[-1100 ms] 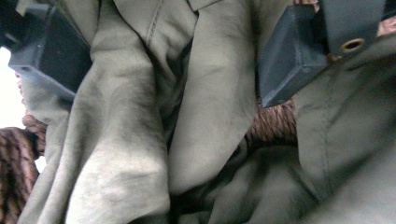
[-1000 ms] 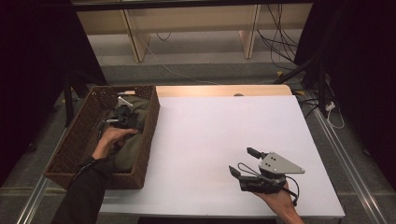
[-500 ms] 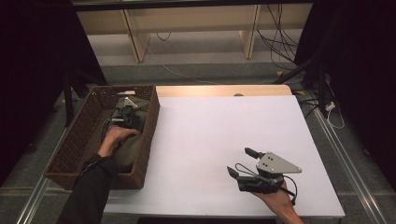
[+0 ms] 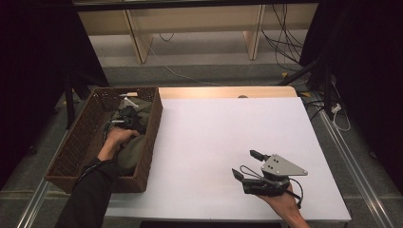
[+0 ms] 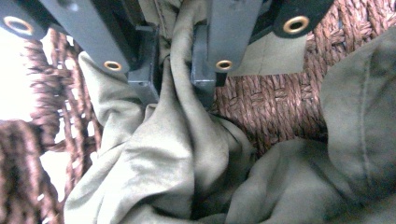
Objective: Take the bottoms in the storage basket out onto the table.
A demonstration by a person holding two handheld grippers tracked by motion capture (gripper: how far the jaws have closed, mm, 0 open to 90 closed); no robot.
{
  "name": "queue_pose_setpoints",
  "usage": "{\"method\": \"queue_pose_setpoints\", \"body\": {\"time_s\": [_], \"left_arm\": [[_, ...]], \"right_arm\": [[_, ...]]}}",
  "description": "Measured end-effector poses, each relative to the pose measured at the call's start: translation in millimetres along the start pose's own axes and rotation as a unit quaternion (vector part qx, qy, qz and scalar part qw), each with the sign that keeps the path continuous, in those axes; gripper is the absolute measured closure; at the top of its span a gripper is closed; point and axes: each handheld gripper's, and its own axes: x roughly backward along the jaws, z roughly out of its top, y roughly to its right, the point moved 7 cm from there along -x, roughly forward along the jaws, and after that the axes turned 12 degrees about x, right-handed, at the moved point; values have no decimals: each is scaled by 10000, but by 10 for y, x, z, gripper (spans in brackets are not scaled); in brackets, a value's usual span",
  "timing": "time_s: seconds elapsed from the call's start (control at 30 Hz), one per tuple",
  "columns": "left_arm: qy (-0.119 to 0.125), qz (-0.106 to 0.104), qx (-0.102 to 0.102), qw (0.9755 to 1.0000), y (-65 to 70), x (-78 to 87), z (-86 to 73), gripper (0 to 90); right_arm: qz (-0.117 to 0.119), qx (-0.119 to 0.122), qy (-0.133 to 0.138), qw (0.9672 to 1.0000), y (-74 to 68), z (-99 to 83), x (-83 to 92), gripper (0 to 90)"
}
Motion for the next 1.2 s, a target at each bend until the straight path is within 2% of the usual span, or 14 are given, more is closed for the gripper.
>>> {"method": "queue_pose_setpoints", "body": {"time_s": [0.2,0.3,0.4,0.43,0.47,0.5,0.67,0.7,0.73,0.77,0.8,0.87,1.0,1.2], "left_arm": [[376,-479,136,9981,35,171,17,788],[624,-828,254,9943,75,295,23,790],[781,-917,199,9925,125,380,0,791],[852,-996,224,9911,133,413,-1,790],[1018,-1189,317,9872,144,480,-5,791],[1018,-1189,317,9872,144,480,-5,791],[1415,-1538,367,9772,163,650,-61,791],[1503,-1650,415,9739,169,693,-71,791],[1669,-1803,447,9683,168,756,-87,791],[1669,-1803,447,9683,168,756,-87,791],[1734,-1844,439,9664,167,775,-96,791],[1772,-1883,487,9648,165,811,-85,791],[1915,-1891,329,9626,231,925,-67,791],[2062,-2090,361,9553,253,1031,-62,790]], "right_arm": [[-28,-19,29,10000,15,2,2,190],[-26,-13,34,10000,12,4,3,190],[-20,-11,12,10000,10,1,-2,190],[-14,-6,-21,10000,10,-2,0,190],[-16,3,6,10000,6,2,-2,190],[-16,3,6,10000,6,2,-2,190],[-16,8,11,10000,8,2,0,190],[-17,5,7,10000,7,2,0,190],[-15,16,-2,10000,3,6,5,190],[-15,16,-2,10000,3,6,5,190],[-20,34,4,10000,4,9,6,190],[-13,41,16,10000,5,14,8,190],[-9,55,52,10000,6,22,15,191],[1,35,78,10000,1,36,24,191]]}}
